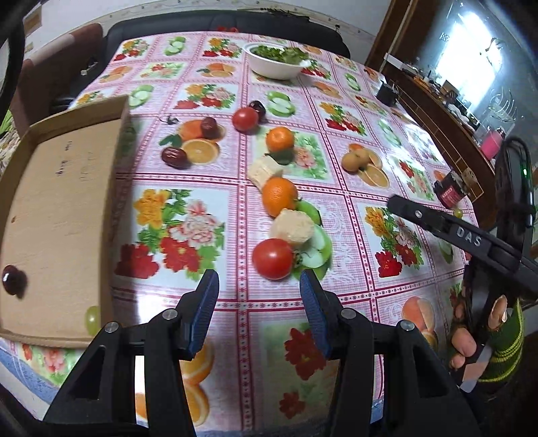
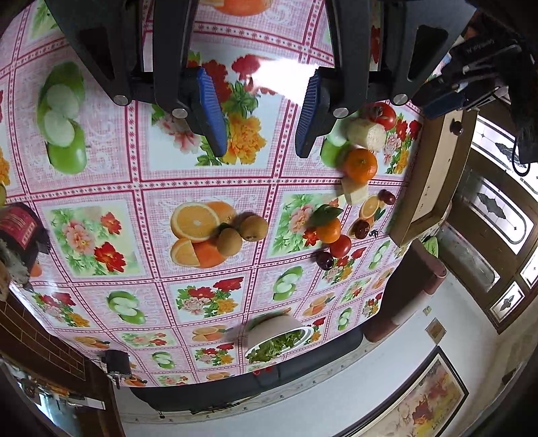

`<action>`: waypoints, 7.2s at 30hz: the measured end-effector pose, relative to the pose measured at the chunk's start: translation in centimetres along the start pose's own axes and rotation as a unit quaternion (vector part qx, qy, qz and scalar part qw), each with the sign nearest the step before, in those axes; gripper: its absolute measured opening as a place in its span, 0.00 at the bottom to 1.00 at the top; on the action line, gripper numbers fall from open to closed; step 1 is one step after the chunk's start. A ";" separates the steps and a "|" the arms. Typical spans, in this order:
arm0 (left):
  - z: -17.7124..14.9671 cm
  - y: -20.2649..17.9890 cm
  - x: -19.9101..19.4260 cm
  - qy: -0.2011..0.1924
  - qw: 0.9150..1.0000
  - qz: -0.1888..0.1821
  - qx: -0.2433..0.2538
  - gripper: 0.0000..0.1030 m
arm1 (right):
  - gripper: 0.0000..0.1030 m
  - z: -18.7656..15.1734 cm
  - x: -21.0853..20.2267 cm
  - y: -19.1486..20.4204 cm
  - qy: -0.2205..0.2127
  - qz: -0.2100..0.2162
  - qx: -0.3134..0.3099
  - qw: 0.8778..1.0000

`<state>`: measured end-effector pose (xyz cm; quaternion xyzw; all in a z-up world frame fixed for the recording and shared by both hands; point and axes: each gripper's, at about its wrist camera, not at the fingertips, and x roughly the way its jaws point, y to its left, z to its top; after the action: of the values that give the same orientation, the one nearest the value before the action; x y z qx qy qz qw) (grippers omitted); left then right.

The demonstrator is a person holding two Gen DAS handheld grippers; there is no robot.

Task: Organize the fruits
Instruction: 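Move both tools back over the row of fruit, then grasp the red tomato with the left tool while the right tool grasps the brown round fruit, then carry the tomato into the tray and open the left tool while the right tool releases the brown fruit there, then move both tools back over the row of fruit, then close the right tool on an orange while the left tool approaches the beige ball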

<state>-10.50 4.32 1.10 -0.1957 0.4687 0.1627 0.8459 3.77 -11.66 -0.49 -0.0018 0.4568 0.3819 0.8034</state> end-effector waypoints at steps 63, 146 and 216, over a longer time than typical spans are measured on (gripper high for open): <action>0.4 5.5 -3.4 -0.063 0.996 0.058 -0.027 0.32 | 0.25 1.5 0.1 10.4 -0.027 0.045 -0.098 0.994; 2.3 22.5 -3.1 -0.035 0.970 0.154 -0.184 0.40 | 0.34 -5.4 11.8 30.6 0.119 0.131 -0.300 0.937; 2.1 0.0 2.5 0.031 0.999 -0.017 -0.023 0.45 | 0.40 4.0 2.9 0.2 -0.018 -0.049 -0.016 0.999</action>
<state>-7.69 5.54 -0.04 -0.2275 0.4873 0.1528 0.8291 7.41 -8.36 -0.23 -0.0299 0.4351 0.3496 0.8292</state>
